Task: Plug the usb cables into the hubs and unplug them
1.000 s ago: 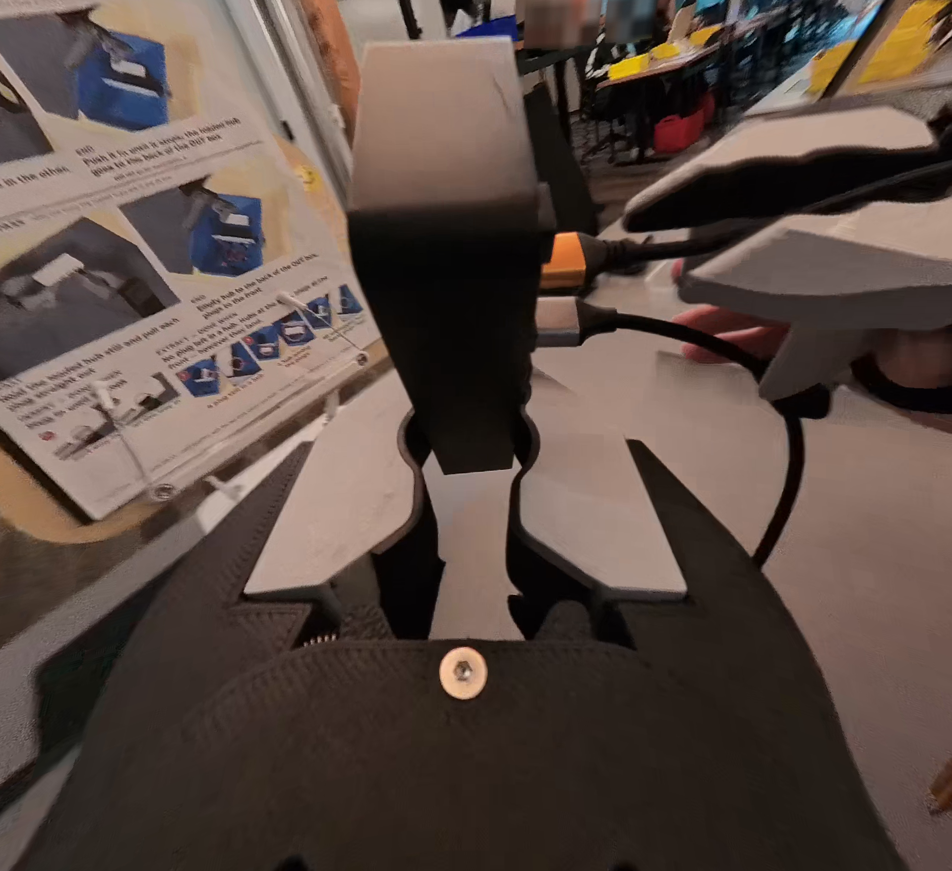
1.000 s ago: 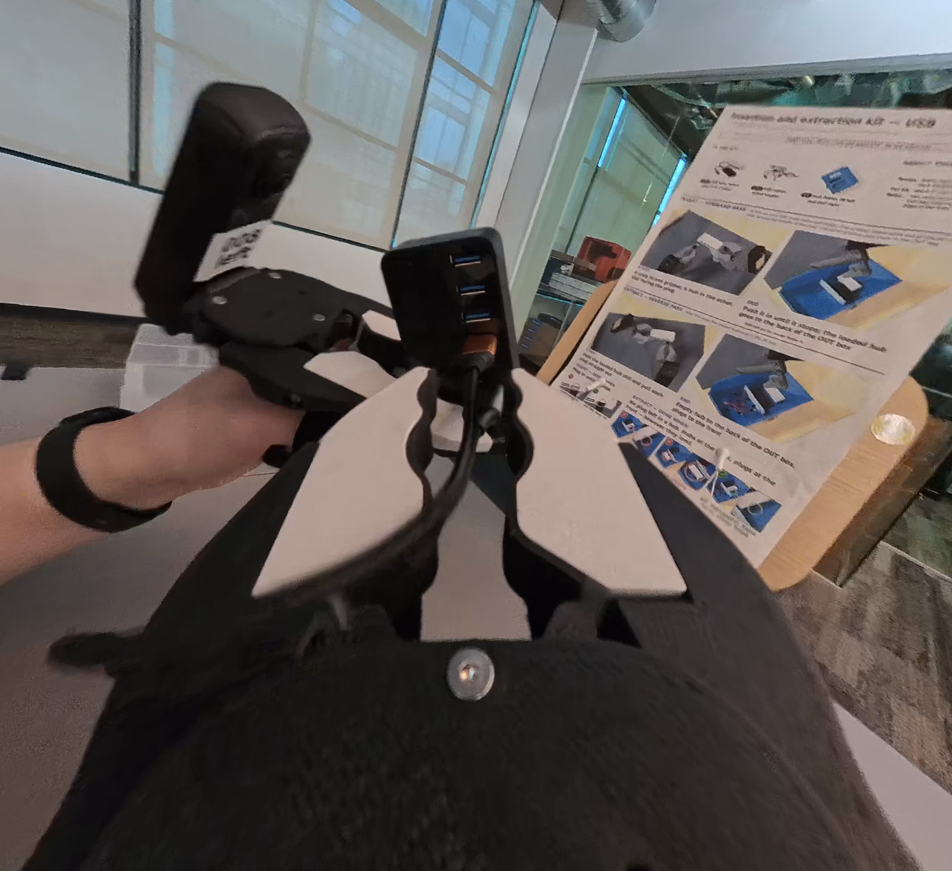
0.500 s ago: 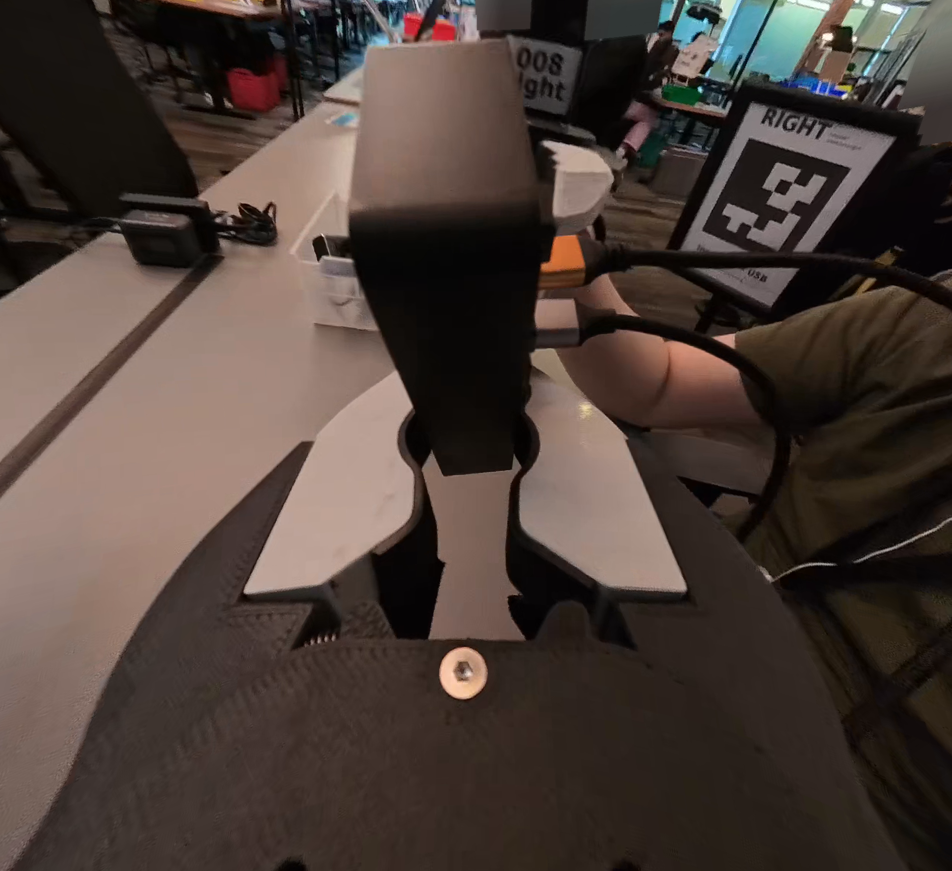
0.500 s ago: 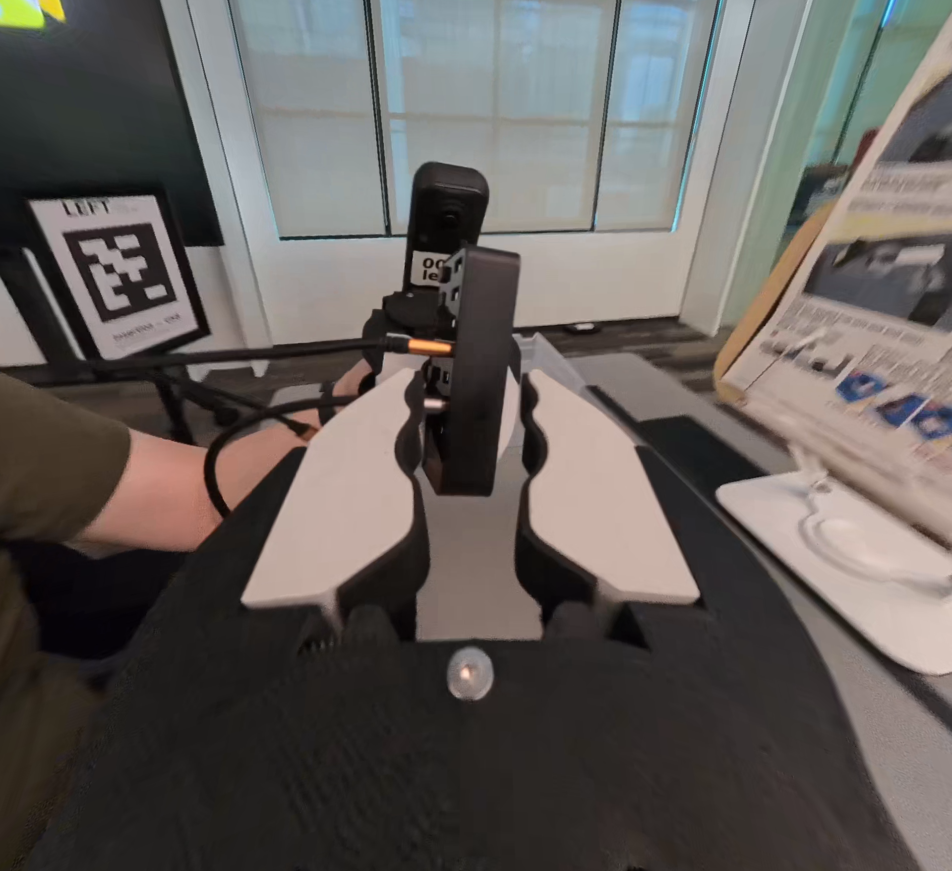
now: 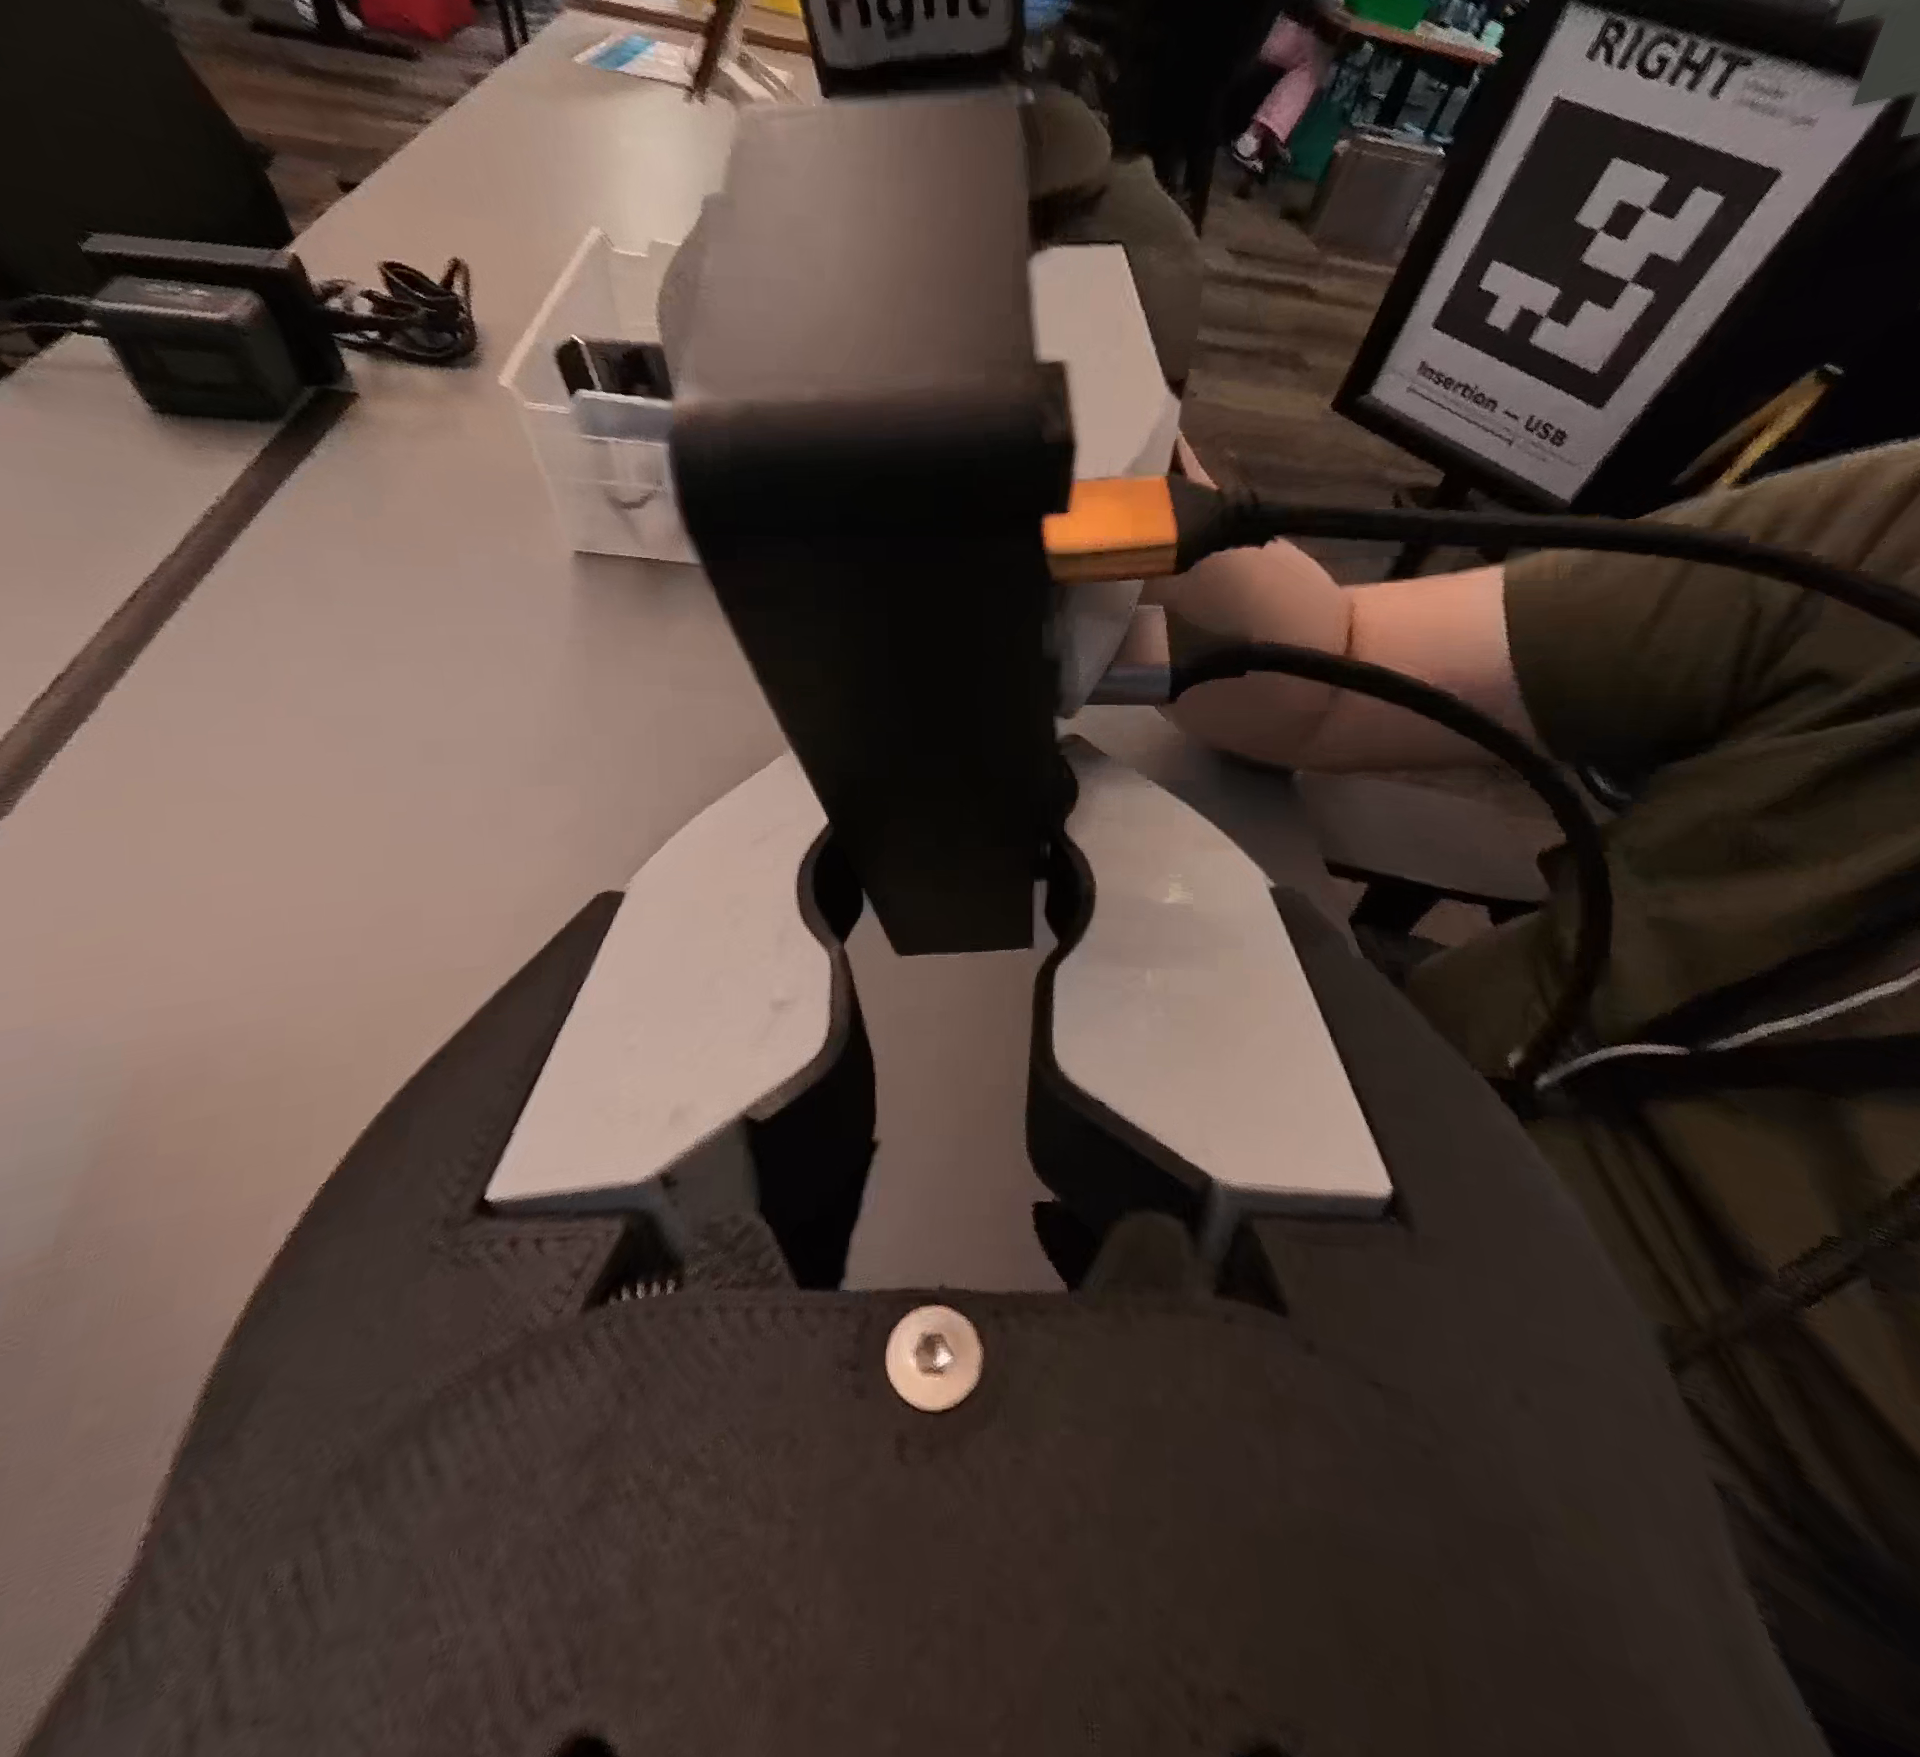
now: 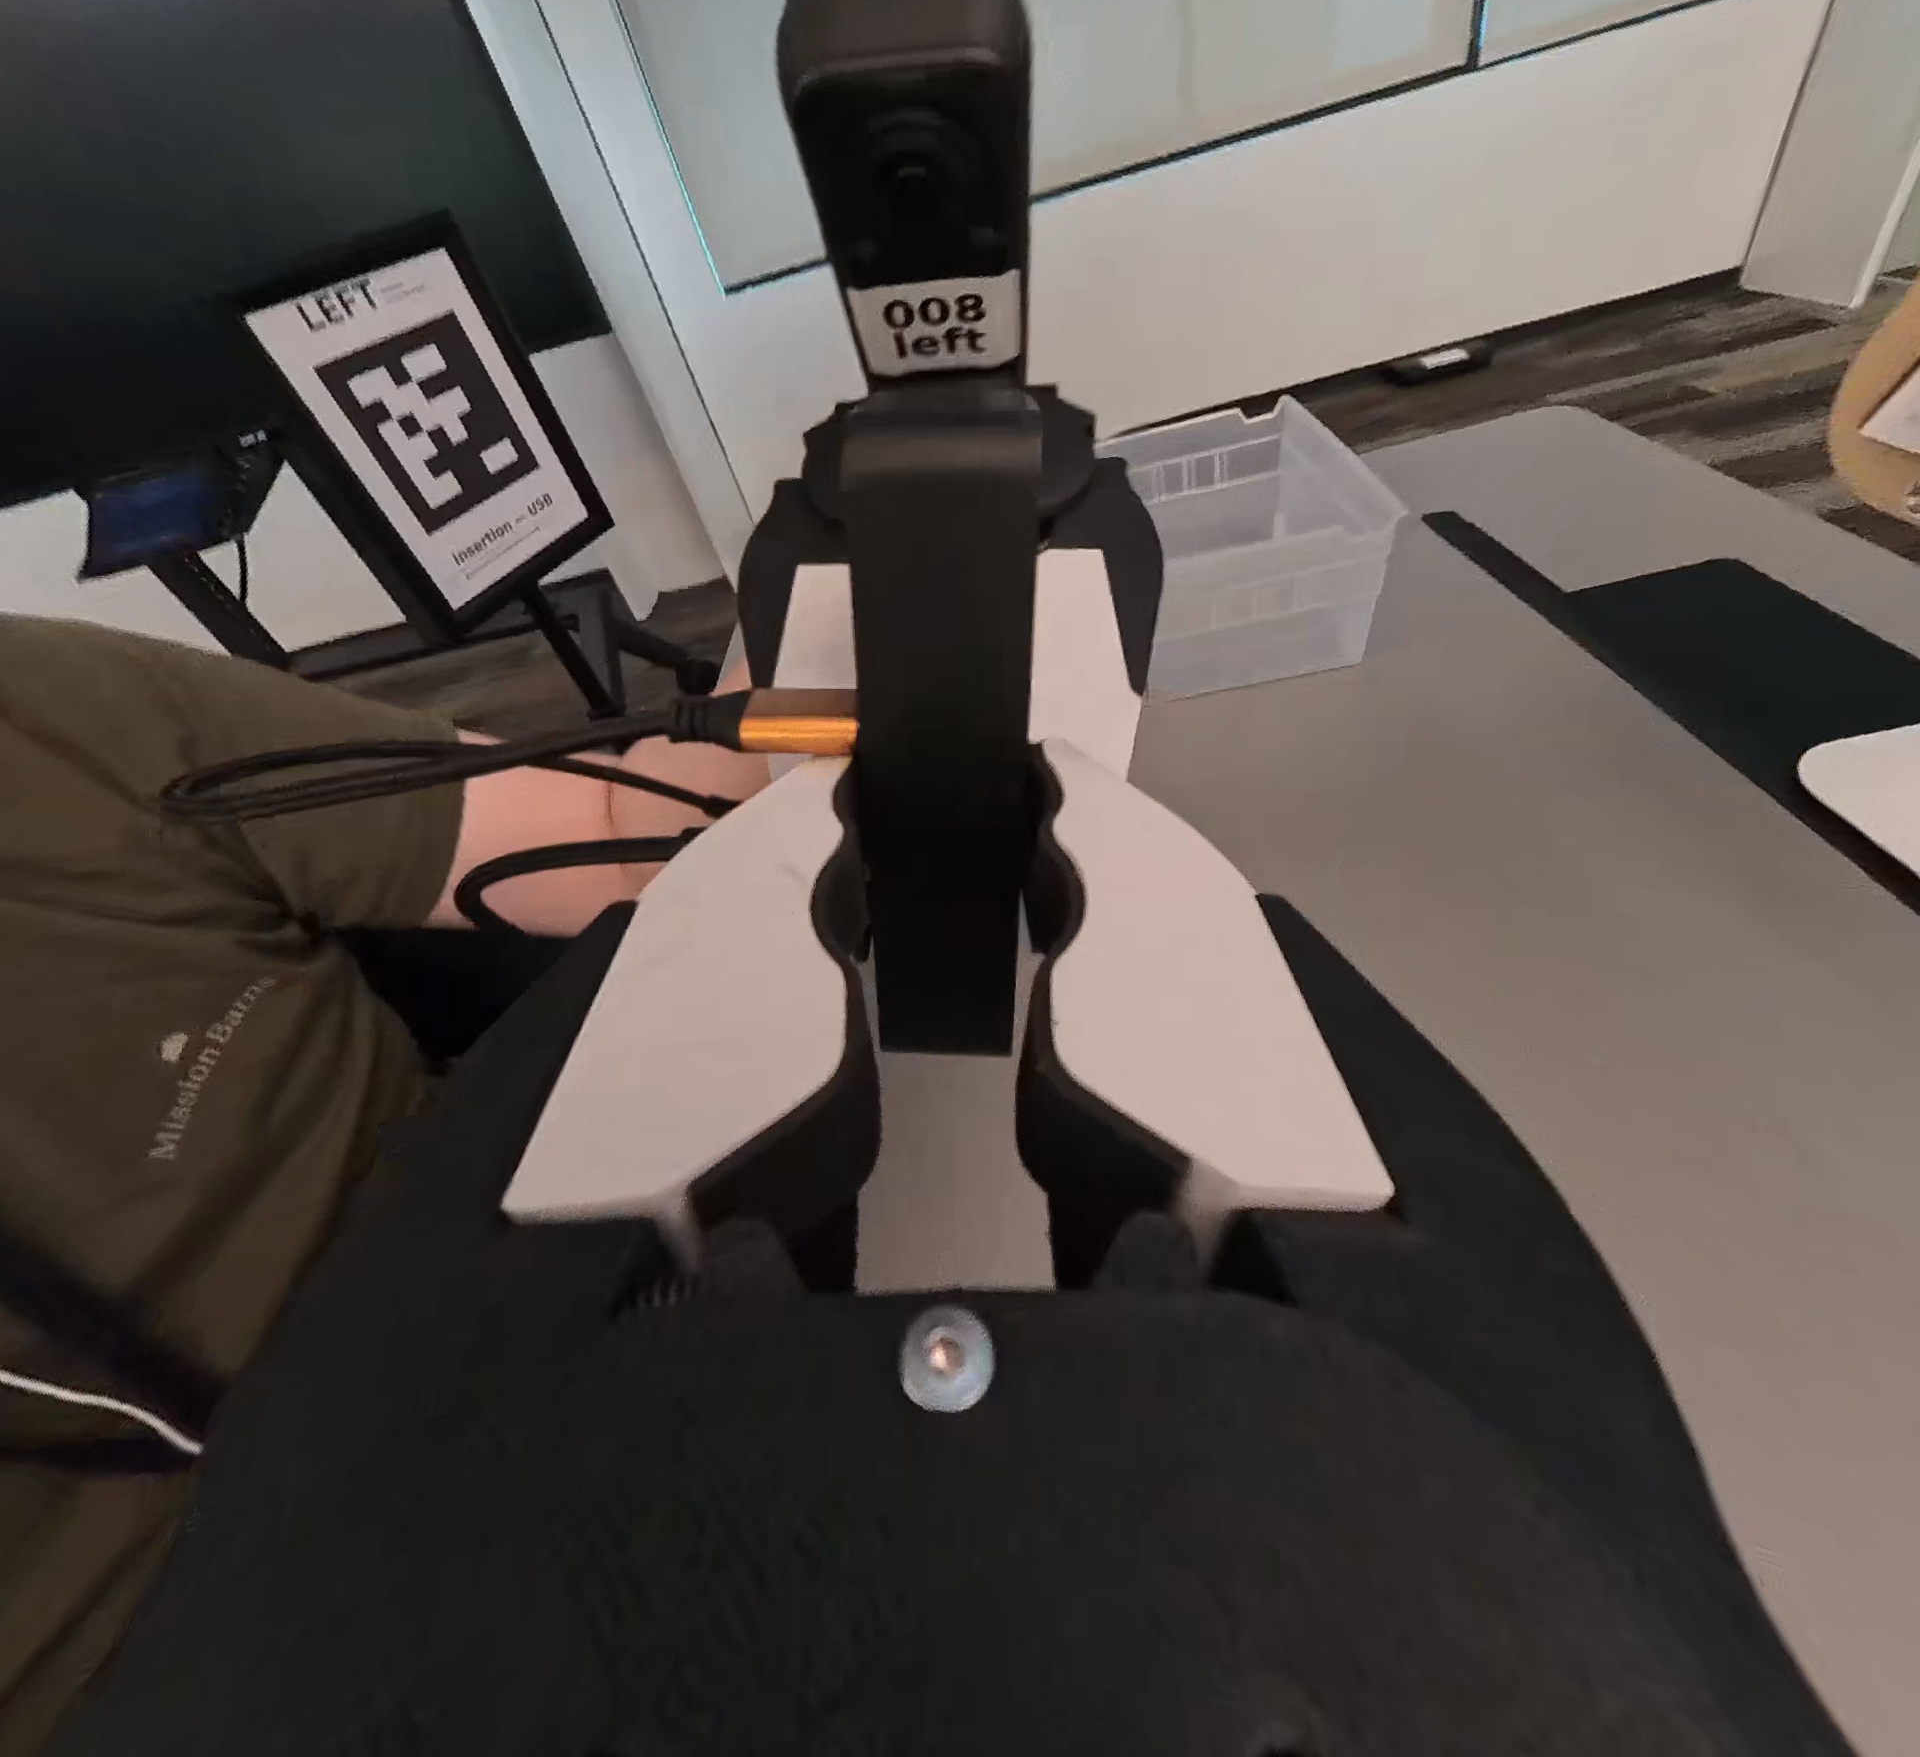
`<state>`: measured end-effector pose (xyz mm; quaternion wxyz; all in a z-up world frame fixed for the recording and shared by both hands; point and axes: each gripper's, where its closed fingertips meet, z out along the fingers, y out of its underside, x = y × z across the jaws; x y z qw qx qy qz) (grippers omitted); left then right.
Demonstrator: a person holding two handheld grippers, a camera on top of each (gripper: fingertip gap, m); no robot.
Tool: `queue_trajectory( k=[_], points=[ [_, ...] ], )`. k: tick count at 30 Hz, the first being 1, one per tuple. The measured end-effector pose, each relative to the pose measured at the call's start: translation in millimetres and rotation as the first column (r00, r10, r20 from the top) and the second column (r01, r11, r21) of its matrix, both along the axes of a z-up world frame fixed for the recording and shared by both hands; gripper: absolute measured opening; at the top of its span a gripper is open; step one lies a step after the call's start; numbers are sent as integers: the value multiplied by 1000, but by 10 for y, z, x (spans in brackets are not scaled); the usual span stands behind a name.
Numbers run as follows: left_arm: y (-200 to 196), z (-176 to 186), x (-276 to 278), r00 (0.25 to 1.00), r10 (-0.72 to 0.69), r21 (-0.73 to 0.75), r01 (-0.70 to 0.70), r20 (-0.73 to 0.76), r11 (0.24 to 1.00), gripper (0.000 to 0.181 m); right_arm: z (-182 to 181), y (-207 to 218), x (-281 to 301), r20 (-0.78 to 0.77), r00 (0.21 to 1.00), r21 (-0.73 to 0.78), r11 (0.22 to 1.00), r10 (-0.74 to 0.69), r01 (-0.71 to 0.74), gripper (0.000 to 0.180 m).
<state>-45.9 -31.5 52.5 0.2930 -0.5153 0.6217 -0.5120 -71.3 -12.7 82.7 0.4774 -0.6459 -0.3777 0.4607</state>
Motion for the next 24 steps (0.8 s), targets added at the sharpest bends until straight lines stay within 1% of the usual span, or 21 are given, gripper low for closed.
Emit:
queue_trajectory(
  k=[2,3,5,8,9,10,11,12,13,15,17,18,19,20,21,22,23,24],
  points=[
    [131,55,-28,997,70,-8,-70,25,998,47,7,56,56,-24,1000,-10,1000,-18,18,27],
    [216,80,-66,994,109,-10,-108,31,994,49,12,97,106,-37,999,-17,999,-37,36,27],
    [381,146,-171,982,181,-23,-180,48,983,49,36,190,253,-72,994,-33,996,-83,81,27],
    [575,283,-354,960,267,-73,-261,85,963,44,176,328,673,-135,969,-38,978,-208,205,27],
    [611,336,-408,953,283,-89,-275,105,957,43,281,356,884,-172,946,-26,961,-275,275,27],
    [632,386,-457,948,292,-101,-281,125,954,41,385,380,1139,-193,910,-1,927,-367,374,27],
    [647,427,-498,944,299,-109,-286,139,952,40,492,383,1428,-209,857,41,872,-471,489,27],
    [656,453,-531,941,306,-111,-292,146,950,40,603,354,1741,-235,785,79,793,-574,604,27],
    [661,467,-555,939,310,-108,-296,148,949,39,708,293,2064,-263,694,111,694,-670,711,27],
    [654,479,-574,939,309,-99,-297,147,950,39,909,64,2647,-343,509,160,485,-790,860,27],
    [626,476,-560,943,300,-92,-289,144,953,38,1037,-235,3161,-404,317,181,265,-858,947,27],
    [609,467,-545,946,294,-89,-284,138,955,38,1062,-385,3405,-418,214,194,143,-883,971,27],
    [594,452,-526,948,289,-85,-279,131,956,38,1049,-520,3640,-414,112,209,25,-903,977,27],
    [579,435,-506,950,285,-78,-277,124,958,38,994,-628,3863,-392,17,221,-77,-920,972,27],
    [567,415,-485,953,281,-72,-274,116,959,38,902,-705,4075,-358,-70,228,-160,-931,960,27],
    [551,392,-463,955,275,-66,-270,106,961,38,771,-740,4266,-306,-135,229,-210,-942,951,27],
    [536,369,-442,958,269,-63,-264,96,962,37,613,-739,4429,-246,-178,225,-234,-953,946,27],
    [520,349,-422,961,262,-60,-258,88,964,37,439,-702,4561,-183,-196,228,-235,-963,945,27]
  ],
)
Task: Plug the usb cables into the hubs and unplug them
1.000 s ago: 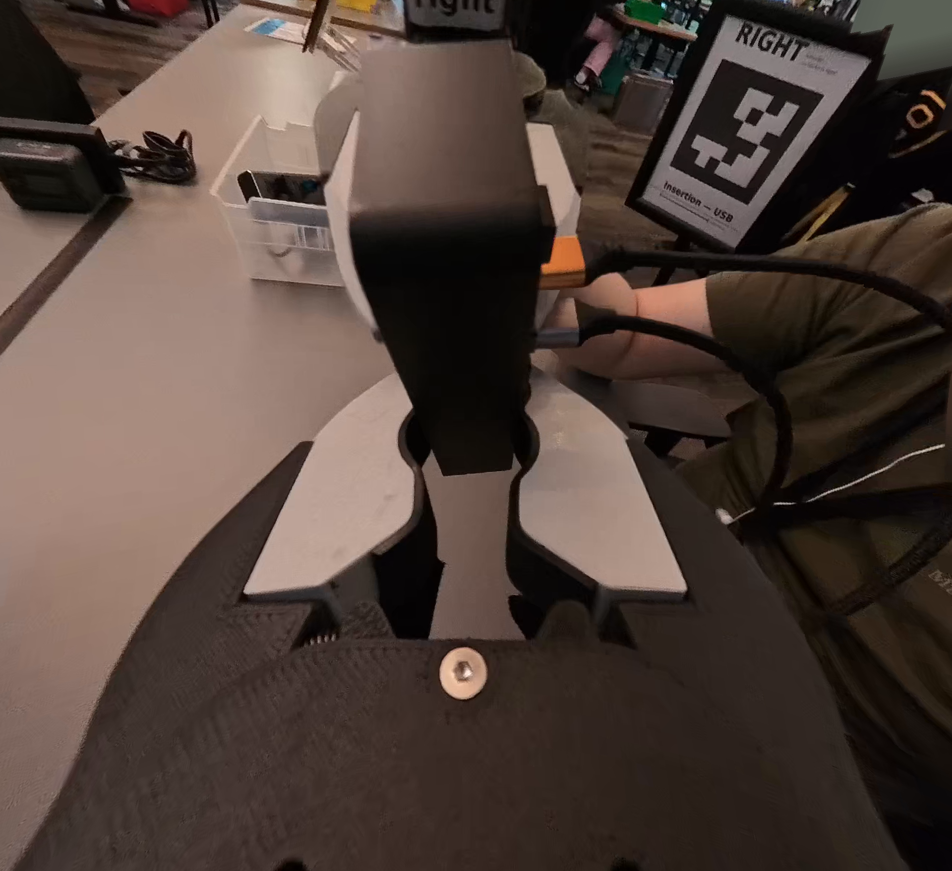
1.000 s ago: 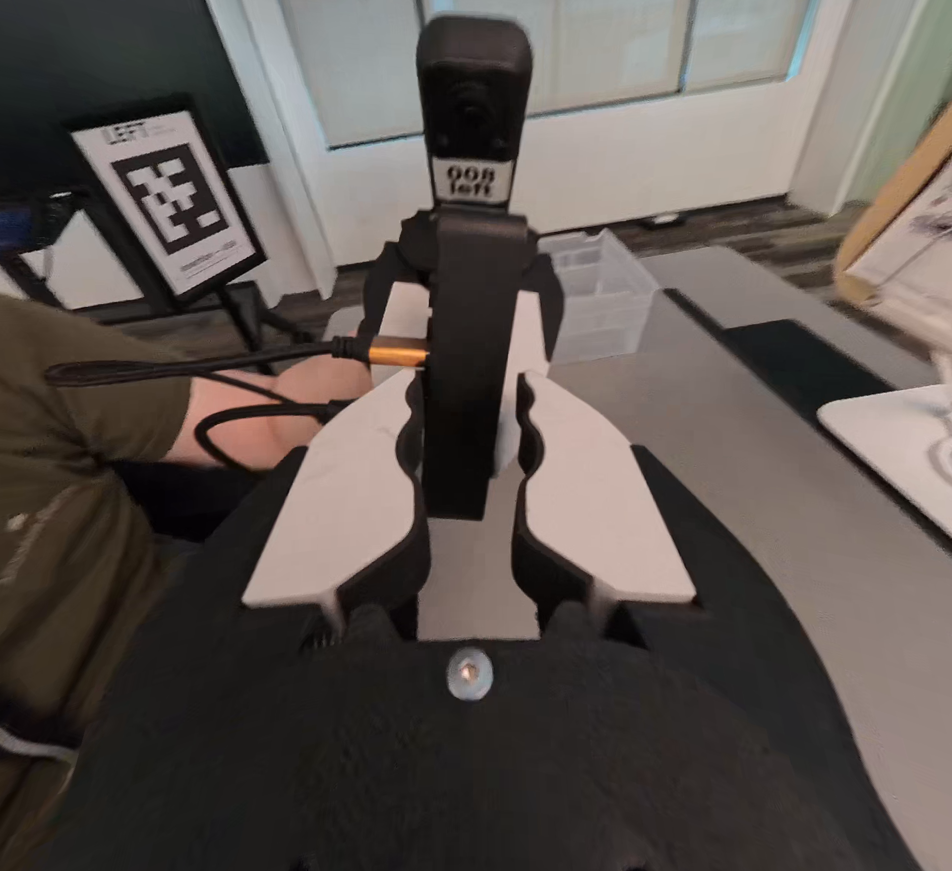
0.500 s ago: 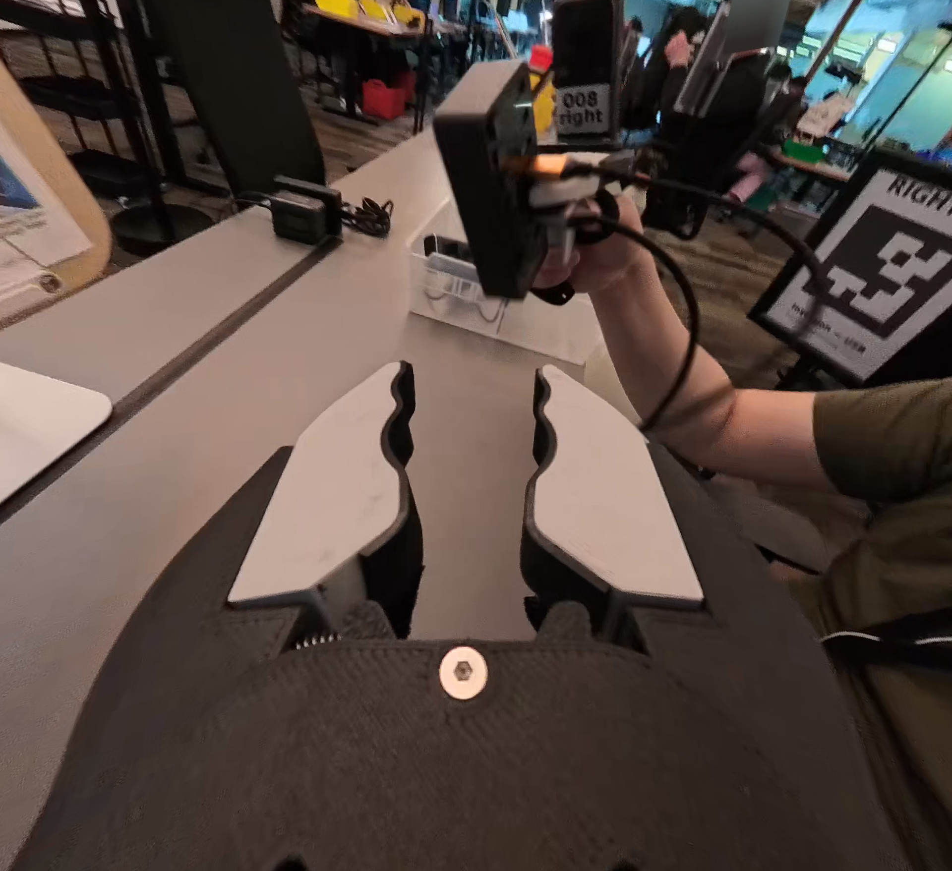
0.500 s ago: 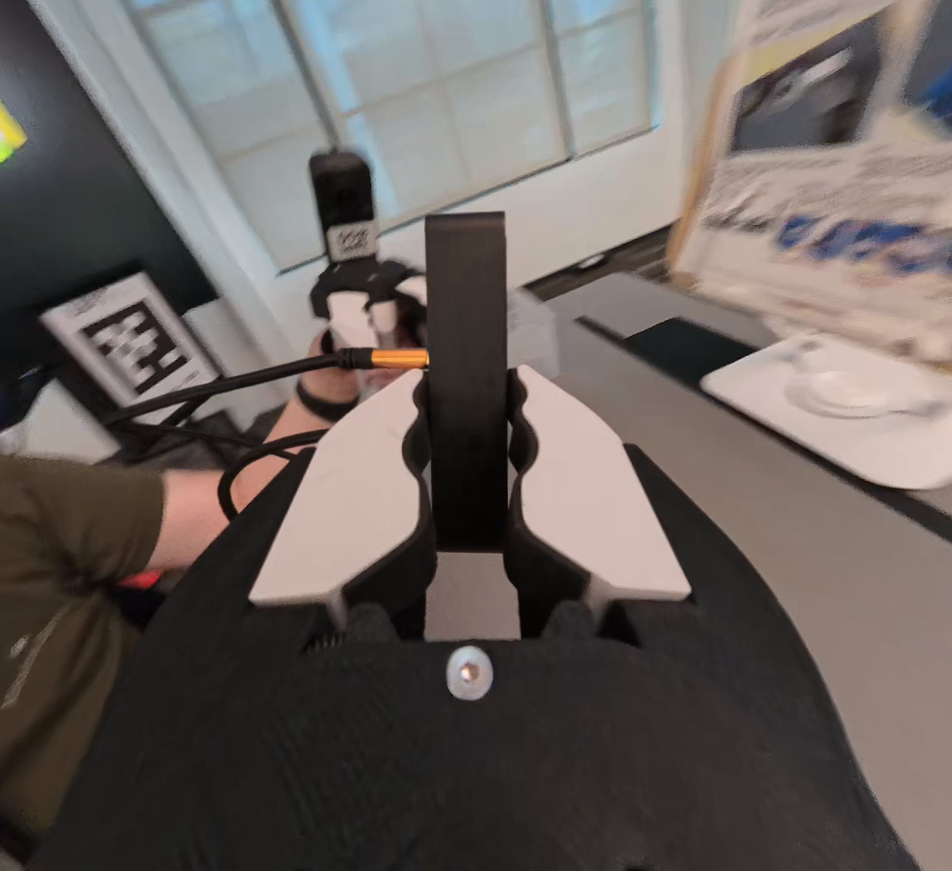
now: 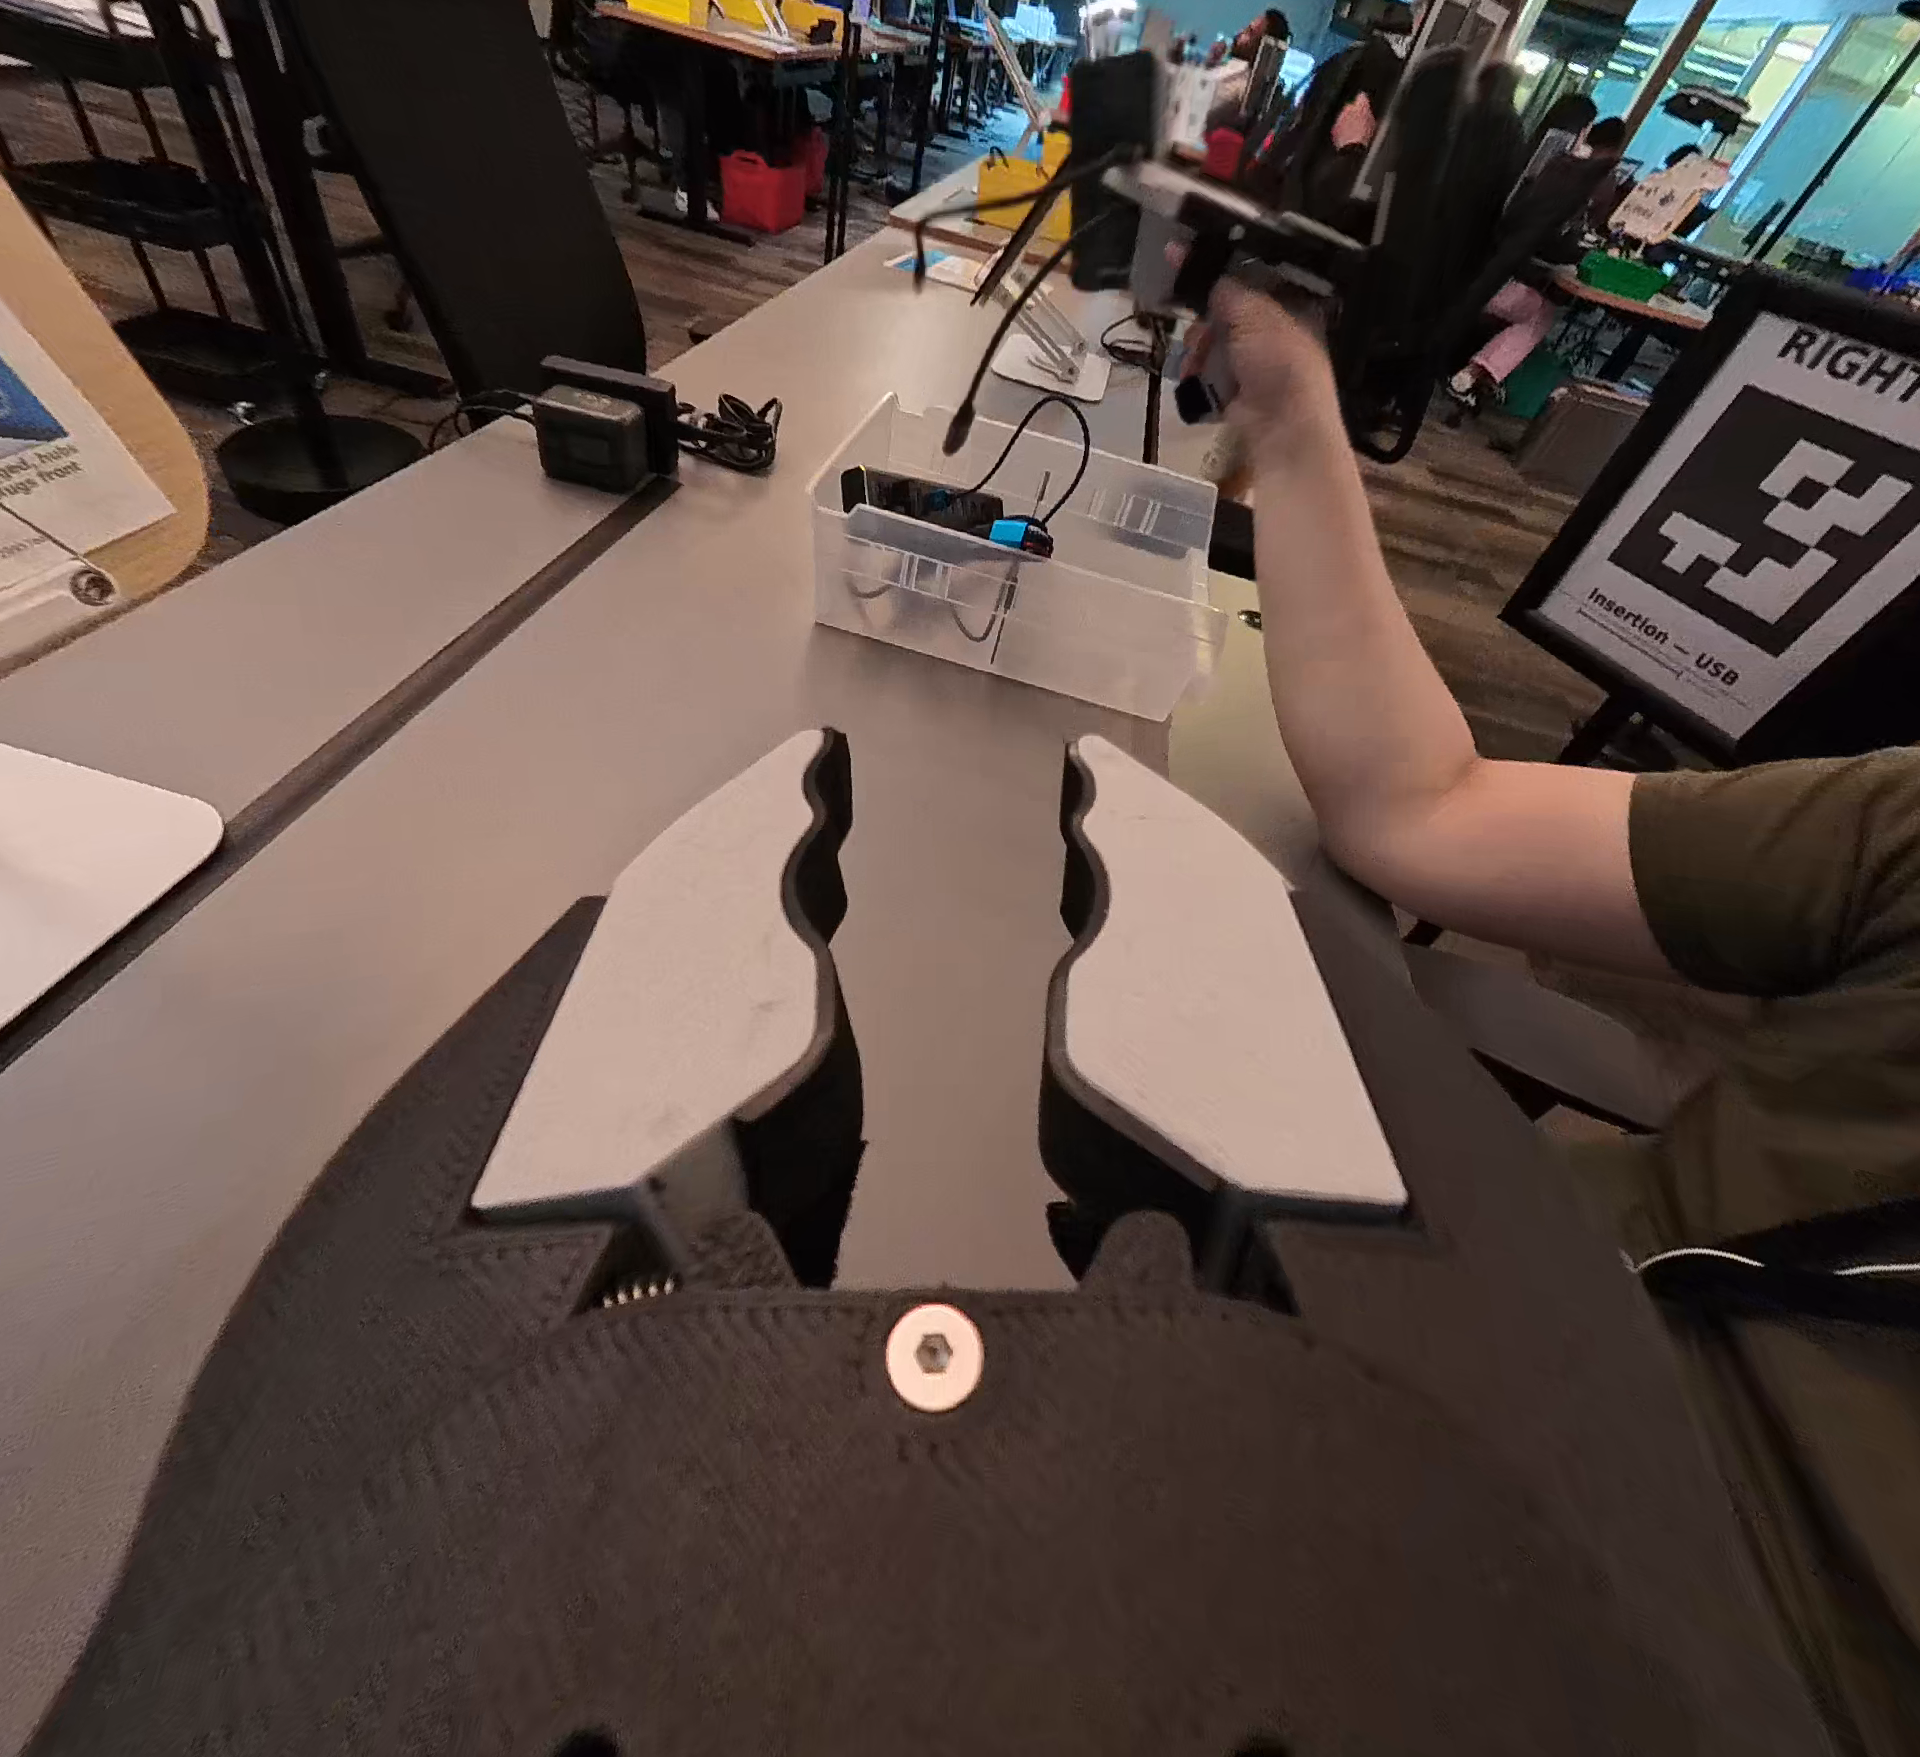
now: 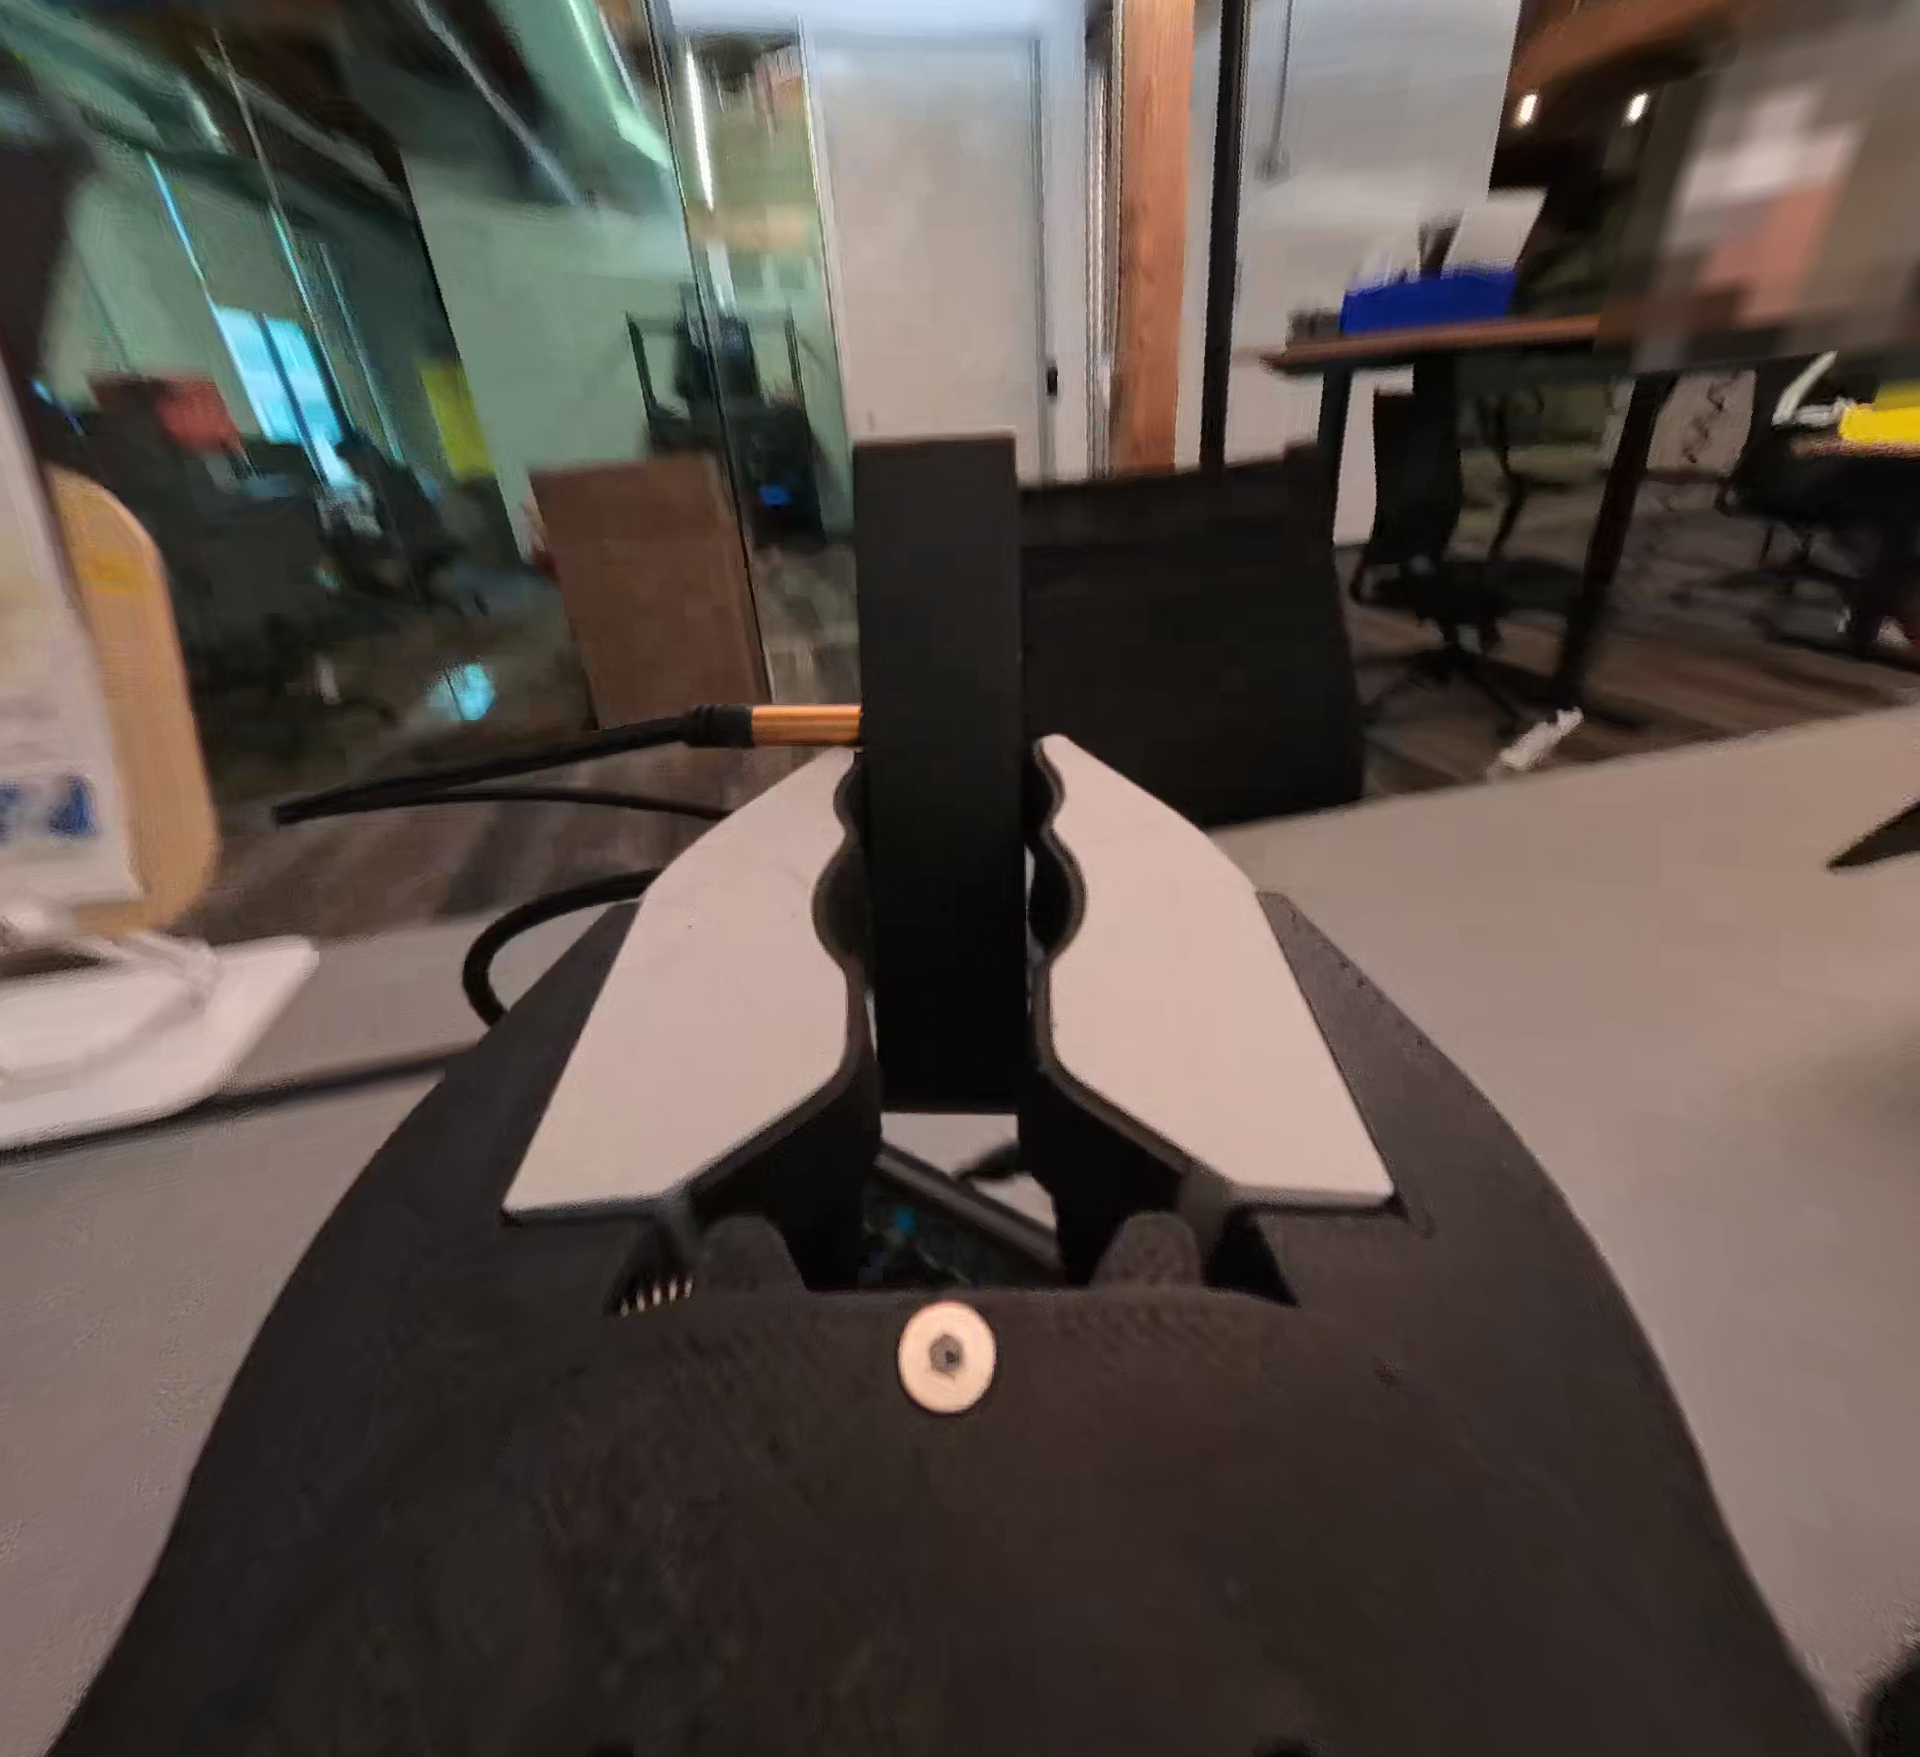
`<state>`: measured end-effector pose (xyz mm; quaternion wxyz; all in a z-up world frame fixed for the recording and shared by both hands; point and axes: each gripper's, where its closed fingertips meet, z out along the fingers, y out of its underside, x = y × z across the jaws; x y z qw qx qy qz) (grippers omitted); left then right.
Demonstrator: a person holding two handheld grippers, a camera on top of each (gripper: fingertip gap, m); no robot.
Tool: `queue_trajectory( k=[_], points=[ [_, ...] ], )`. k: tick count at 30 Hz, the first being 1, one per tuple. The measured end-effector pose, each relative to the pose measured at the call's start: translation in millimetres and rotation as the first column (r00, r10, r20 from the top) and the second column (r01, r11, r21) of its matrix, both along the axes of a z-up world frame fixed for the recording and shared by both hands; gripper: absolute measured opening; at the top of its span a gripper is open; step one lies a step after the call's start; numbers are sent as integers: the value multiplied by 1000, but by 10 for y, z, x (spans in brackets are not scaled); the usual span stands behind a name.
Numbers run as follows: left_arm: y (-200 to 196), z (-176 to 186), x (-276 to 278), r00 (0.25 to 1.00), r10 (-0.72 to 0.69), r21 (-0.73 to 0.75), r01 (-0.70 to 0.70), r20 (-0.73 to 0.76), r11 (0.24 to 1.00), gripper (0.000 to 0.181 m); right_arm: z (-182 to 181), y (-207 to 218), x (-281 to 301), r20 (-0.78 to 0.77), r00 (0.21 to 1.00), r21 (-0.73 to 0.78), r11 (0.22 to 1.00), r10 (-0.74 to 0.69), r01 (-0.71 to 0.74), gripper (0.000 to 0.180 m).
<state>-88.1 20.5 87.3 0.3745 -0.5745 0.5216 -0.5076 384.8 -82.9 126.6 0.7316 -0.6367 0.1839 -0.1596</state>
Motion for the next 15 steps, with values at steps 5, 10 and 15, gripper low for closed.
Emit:
queue_trajectory(
  k=[5,10,15],
  points=[
    [-42,-97,80,999,-18,1,18,-42,1000,37,-778,290,125,-91,988,-308,940,122,-145,27],
    [-59,-196,141,996,-31,-5,31,-82,1000,37,-1198,400,20,-213,957,-457,845,198,-277,27],
    [-101,-274,188,992,-51,-11,50,-117,999,37,-1637,436,159,-244,961,-588,768,131,-254,27]
  ],
)
